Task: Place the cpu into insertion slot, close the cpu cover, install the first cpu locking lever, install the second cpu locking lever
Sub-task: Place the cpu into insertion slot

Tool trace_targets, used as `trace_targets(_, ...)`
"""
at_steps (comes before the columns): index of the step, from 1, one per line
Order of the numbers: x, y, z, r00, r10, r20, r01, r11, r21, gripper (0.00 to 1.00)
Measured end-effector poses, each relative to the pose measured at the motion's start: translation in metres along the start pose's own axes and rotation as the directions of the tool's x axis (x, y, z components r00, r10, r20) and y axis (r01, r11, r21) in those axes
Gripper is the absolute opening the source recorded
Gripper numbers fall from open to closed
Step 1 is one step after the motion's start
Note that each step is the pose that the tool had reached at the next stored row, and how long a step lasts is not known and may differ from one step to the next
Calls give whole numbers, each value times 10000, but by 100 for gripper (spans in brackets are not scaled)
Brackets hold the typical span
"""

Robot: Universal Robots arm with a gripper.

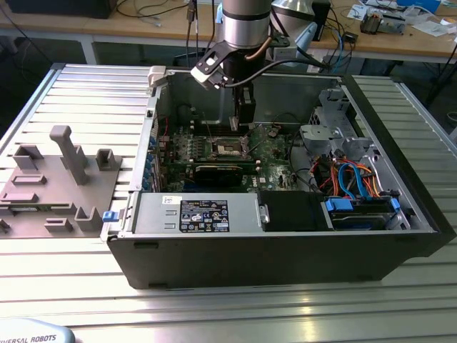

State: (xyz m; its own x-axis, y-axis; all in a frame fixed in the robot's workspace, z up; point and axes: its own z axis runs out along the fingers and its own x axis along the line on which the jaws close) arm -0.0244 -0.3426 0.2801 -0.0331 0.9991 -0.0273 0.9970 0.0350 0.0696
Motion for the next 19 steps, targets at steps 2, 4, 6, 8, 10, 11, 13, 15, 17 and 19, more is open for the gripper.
trace_targets(2, 0, 0, 0, 10000, 1, 1, -1, 10000, 1, 54)
trace_targets(4, 1, -4, 62, 10000, 0, 1, 0, 10000, 1, 54)
trace_targets(6, 3, -9, 134, 10000, -1, 2, 1, 10000, 1, 54)
trace_targets(8, 3, -10, 138, 10000, -1, 2, 1, 10000, 1, 54)
trace_targets(10, 4, -10, 146, 10000, -1, 1, 1, 10000, 1, 54)
trace_targets(11, 4, -10, 147, 10000, 0, 1, 0, 10000, 1, 54)
trace_targets(13, 11, -28, 402, 10000, 0, 2, 0, 10000, 1, 54)
trace_targets(15, 11, -28, 403, 10000, -1, 1, 1, 10000, 1, 54)
trace_targets(17, 11, -29, 414, 10000, 0, 2, 0, 10000, 1, 54)
trace_targets(19, 11, -29, 419, 10000, 0, 1, 0, 10000, 1, 54)
